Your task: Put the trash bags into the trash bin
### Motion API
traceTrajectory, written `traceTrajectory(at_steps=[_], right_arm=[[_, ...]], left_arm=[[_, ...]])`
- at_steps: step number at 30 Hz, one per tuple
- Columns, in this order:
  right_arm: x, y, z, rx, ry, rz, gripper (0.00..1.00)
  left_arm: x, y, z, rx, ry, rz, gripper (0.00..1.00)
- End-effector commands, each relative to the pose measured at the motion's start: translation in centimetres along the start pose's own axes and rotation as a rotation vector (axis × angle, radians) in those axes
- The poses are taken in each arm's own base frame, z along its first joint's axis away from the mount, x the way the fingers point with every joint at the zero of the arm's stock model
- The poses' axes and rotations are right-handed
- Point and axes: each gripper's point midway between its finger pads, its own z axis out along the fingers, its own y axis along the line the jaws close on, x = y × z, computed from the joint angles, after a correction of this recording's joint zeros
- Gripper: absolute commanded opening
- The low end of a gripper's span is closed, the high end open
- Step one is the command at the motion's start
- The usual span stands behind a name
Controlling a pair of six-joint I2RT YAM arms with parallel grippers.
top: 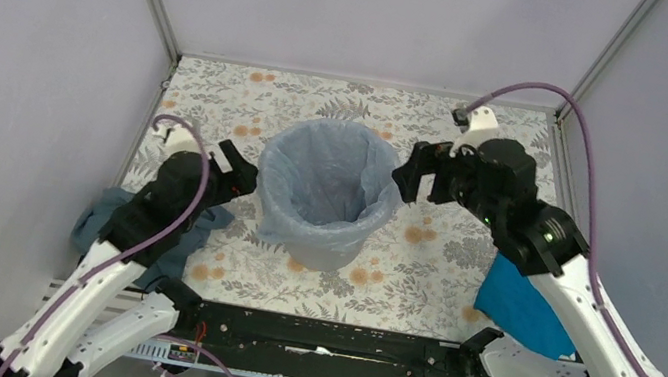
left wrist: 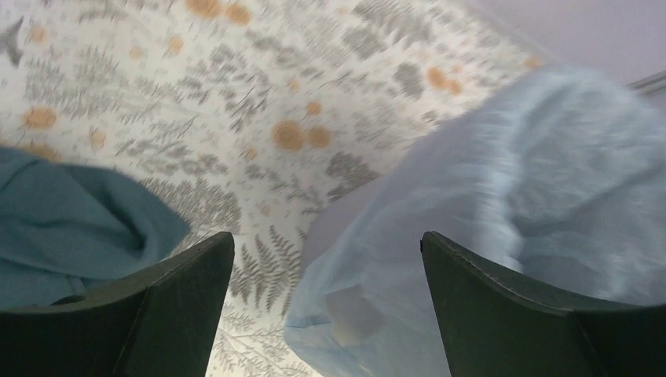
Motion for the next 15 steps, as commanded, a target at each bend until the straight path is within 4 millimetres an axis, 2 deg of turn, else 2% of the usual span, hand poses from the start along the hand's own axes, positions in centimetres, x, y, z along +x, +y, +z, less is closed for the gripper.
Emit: traceTrajectory(at_steps=[1,4,7,13,15], right_arm=[[-0.1,0.1,-3.2,-0.028,-0.045,-0.008,1.00],[0.8,-0.3,-4.3,-0.026,-0.040,-0.010,1.00],[1.8,-0.8,-5.1,-0.019,-0.044,-0.015,1.00],[3.0,-1.2,-5.8,-0.024,-0.041,-0.026,1.00],[3.1,-1.2,-6.0,-0.027,-0.039,-0.036,1.00]], left_arm=[[4.3,2.6,3.8,-0.137,0.148,-0.021,0.93],[7.6,3.1,5.3,-0.107,0.269,-0.086,0.93],[10.5,2.9,5.9,-0.045,0.341,-0.162,0.93],[15.3,-0.5,6.7,0.187,0.488,-0.316,0.88],[16.2,-1.9,6.8,0.259,0.518,-0.364,0.86]])
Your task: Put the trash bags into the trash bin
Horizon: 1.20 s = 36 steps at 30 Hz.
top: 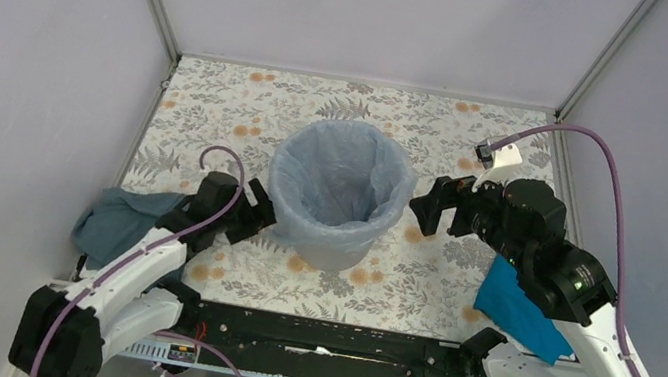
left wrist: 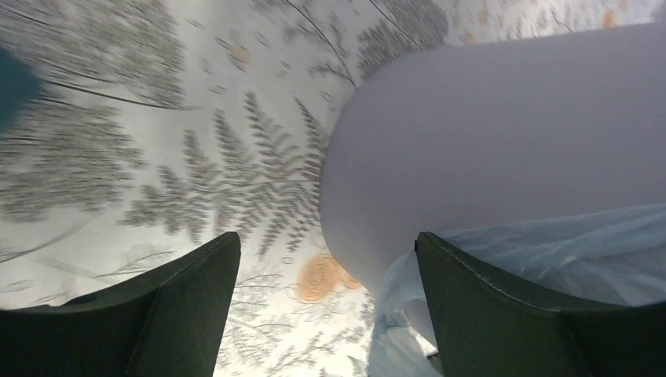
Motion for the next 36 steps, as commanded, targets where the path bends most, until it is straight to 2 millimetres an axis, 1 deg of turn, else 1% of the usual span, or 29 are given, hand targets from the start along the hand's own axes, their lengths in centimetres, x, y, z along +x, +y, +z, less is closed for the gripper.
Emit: traceTrajectory(at_steps=[1,4,6,8,10,12,15,18,19,20,23,25,26,28,29,32,34,36], right_arm=[[0.2,-0.1,-0.5,-0.007,0.000,-0.036,1.00],[0.0,-0.7,-1.2,0.023,-0.008,-0.054,1.00],[0.0,-1.1,-1.6,0.035,-0.020,-0.062,1.00],[0.1,-1.3,-1.9,0.045,-0.025,-0.069,1.00],[0.3,-1.5,-2.2,0.052,-0.023,-0.070,1.00],[0.4,-1.6,-2.4,0.056,-0.022,-0.069,1.00],[0.4,-1.8,-3.0,0.061,-0.024,-0.063,1.00],[0.4,-2.0,-3.5,0.073,-0.032,-0.058,1.00],[0.5,-2.1,-3.6,0.076,-0.034,-0.056,1.00],[0.6,-2.2,-3.7,0.078,-0.036,-0.054,1.00],[0.7,-2.0,-3.9,0.070,-0.035,-0.044,1.00],[0.8,-2.0,-4.0,0.067,-0.031,-0.042,1.00],[0.8,-2.0,-4.1,0.065,-0.032,-0.041,1.00],[0.9,-2.1,-4.2,0.071,-0.032,-0.045,1.00],[0.9,-2.2,-4.3,0.076,-0.034,-0.048,1.00],[0.7,-2.5,-4.6,0.087,-0.045,-0.056,1.00],[0.7,-2.6,-4.8,0.093,-0.051,-0.058,1.00],[0.7,-2.7,-5.0,0.096,-0.061,-0.058,1.00]], left_arm=[[1.4,-6.9,0.6,0.347,0.091,-0.078,0.86],[2.5,-9.0,1.4,0.405,0.139,-0.077,0.85],[3.1,-11.2,1.9,0.454,0.161,-0.071,0.86],[3.9,-13.3,3.0,0.487,0.196,-0.051,0.86],[4.2,-15.7,4.1,0.521,0.211,-0.028,0.85],[4.9,-17.6,5.4,0.539,0.226,-0.012,0.85],[6.3,-20.8,7.2,0.585,0.273,0.005,0.84],[8.2,-24.0,8.8,0.637,0.310,0.017,0.84],[8.4,-25.5,9.2,0.658,0.306,0.029,0.84],[8.7,-26.4,9.9,0.663,0.308,0.038,0.84],[10.0,-28.1,12.1,0.670,0.335,0.040,0.83],[10.8,-28.7,13.1,0.669,0.342,0.066,0.83],[11.1,-28.6,13.5,0.652,0.344,0.086,0.83],[11.1,-27.8,13.6,0.632,0.343,0.096,0.84],[10.6,-27.5,13.2,0.636,0.327,0.094,0.84],[8.6,-25.2,12.9,0.601,0.283,0.072,0.84],[7.0,-23.9,12.7,0.614,0.261,0.041,0.83],[5.8,-23.4,12.6,0.656,0.274,0.013,0.79]])
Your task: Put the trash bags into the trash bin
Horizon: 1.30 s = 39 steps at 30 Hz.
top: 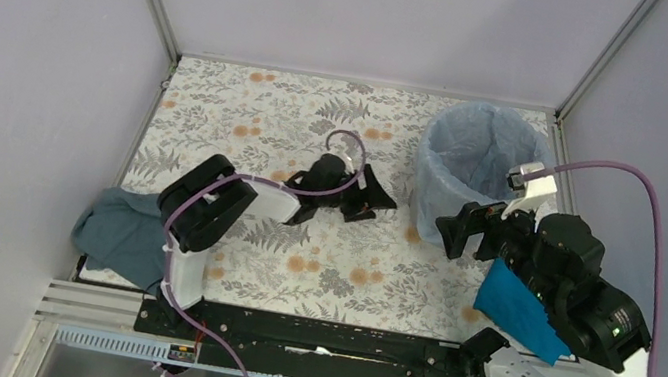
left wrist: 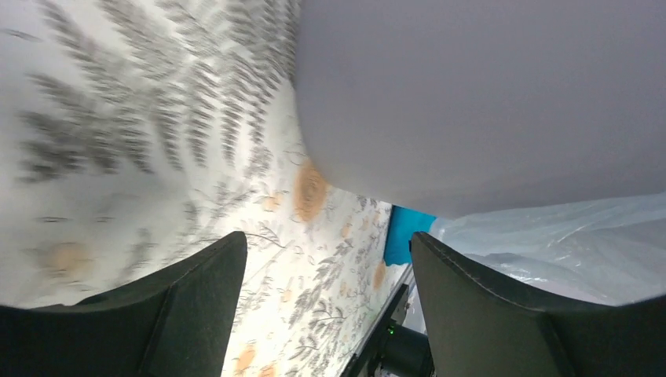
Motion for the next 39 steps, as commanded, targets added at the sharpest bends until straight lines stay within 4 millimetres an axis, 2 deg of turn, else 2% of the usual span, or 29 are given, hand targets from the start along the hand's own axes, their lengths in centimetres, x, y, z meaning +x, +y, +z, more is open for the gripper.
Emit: traceTrajectory(at_steps=[1,3,6,12,15,17,19,22,25,28,29,31,34,37,39], right_arm=[[-0.3,-0.6,-0.6,0.026,-0.028,-0.008,1.00],[-0.2,-0.7,-0.7,0.025,-0.031,-0.005,1.00],[-0.3,-0.7,-0.8,0.026,-0.036,0.000,1.00],[-1.0,-0.6,-1.5,0.023,-0.059,0.015,1.00],[-1.3,-0.5,-1.7,0.019,-0.062,0.022,1.00],[-1.4,-0.5,-1.8,0.018,-0.067,0.029,1.00],[-1.2,-0.4,-1.8,0.017,-0.065,0.037,1.00],[-0.9,-0.5,-1.9,0.018,-0.058,0.050,1.00],[-0.6,-0.7,-2.0,0.027,-0.053,0.054,1.00],[-0.9,-0.7,-1.8,0.028,-0.066,0.056,1.00],[-1.1,-0.5,-1.8,0.023,-0.075,0.058,1.00],[-1.7,-0.2,-1.5,0.008,-0.095,0.060,1.00],[-3.2,0.3,-1.2,-0.009,-0.129,0.054,1.00],[-5.1,0.7,-1.6,-0.022,-0.172,0.032,1.00],[-6.3,0.8,-2.2,-0.031,-0.214,0.022,1.00]], left_arm=[[-4.2,-1.9,-2.3,0.146,-0.067,0.004,0.78],[-4.8,-1.7,-1.4,0.133,-0.050,0.002,0.74],[-4.8,-2.2,1.1,0.112,-0.023,0.014,0.73],[-2.8,-7.6,6.6,0.299,0.071,-0.034,0.71],[-2.1,-9.3,8.7,0.367,0.090,-0.068,0.70],[-1.7,-9.2,10.3,0.366,0.095,-0.084,0.71],[-1.8,-9.2,11.1,0.373,0.093,-0.097,0.71],[-3.1,-8.1,10.6,0.343,0.046,-0.095,0.71],[-4.8,-6.7,7.9,0.289,-0.014,-0.065,0.73],[-6.1,-5.3,3.3,0.203,-0.082,0.018,0.76],[-6.7,-7.0,0.8,0.200,-0.117,0.077,0.78],[-7.1,-7.7,-2.8,0.118,-0.163,0.188,0.81],[-7.1,-10.0,-9.1,0.014,-0.227,0.359,0.88],[-7.6,-13.7,-16.4,-0.020,-0.334,0.516,0.97],[-8.1,-15.9,-21.2,-0.034,-0.419,0.591,0.99]])
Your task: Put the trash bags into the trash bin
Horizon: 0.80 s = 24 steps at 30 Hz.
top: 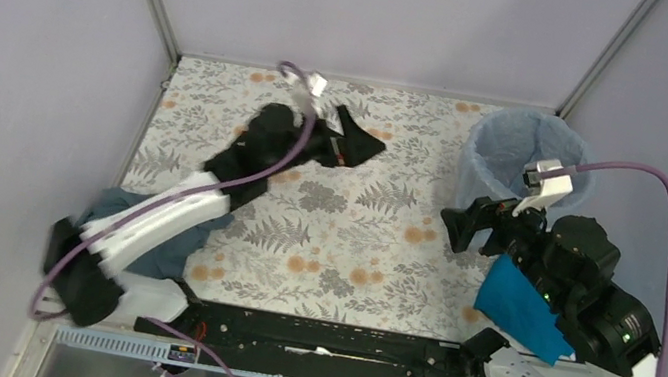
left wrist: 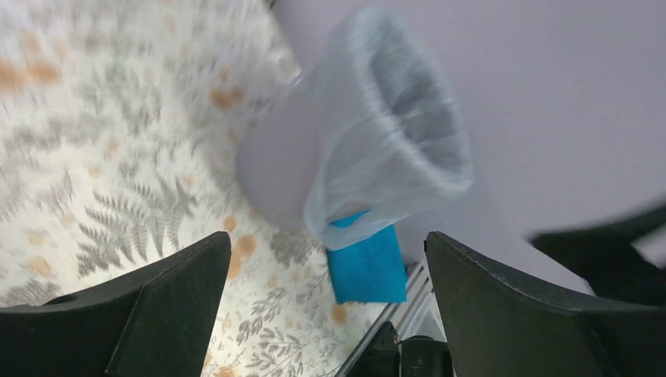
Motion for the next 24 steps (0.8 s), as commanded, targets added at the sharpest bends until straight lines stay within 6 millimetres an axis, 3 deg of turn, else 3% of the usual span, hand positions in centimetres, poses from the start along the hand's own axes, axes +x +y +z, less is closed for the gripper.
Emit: traceTrajectory(at_steps=[1,6,9,12,17,24], right_arm=[[-5.2,1.2,-1.2,-0.052,-0.170,-0.020,1.00],[-7.3,0.6,-2.5,-0.028,-0.282,-0.034,1.00],[-8.0,0.2,-2.6,-0.002,-0.304,-0.020,1.00],[-8.3,0.5,-2.4,-0.011,-0.313,0.009,1.00],[-8.2,1.0,-2.0,-0.034,-0.316,0.063,1.00],[-8.0,0.8,-2.1,-0.028,-0.305,0.028,1.00]], left_arm=[[-4.3,-1.7,-8.6,-0.141,-0.114,0.329,0.99],[-10.2,-3.1,-18.4,-0.317,-0.321,0.518,0.99],[-12.2,-5.2,-22.6,-0.312,-0.406,0.568,0.99],[-13.5,-6.5,-25.5,-0.297,-0.484,0.584,0.99],[-13.8,-6.5,-27.2,-0.311,-0.519,0.595,0.99],[-13.0,-6.1,-26.3,-0.305,-0.478,0.586,0.99]])
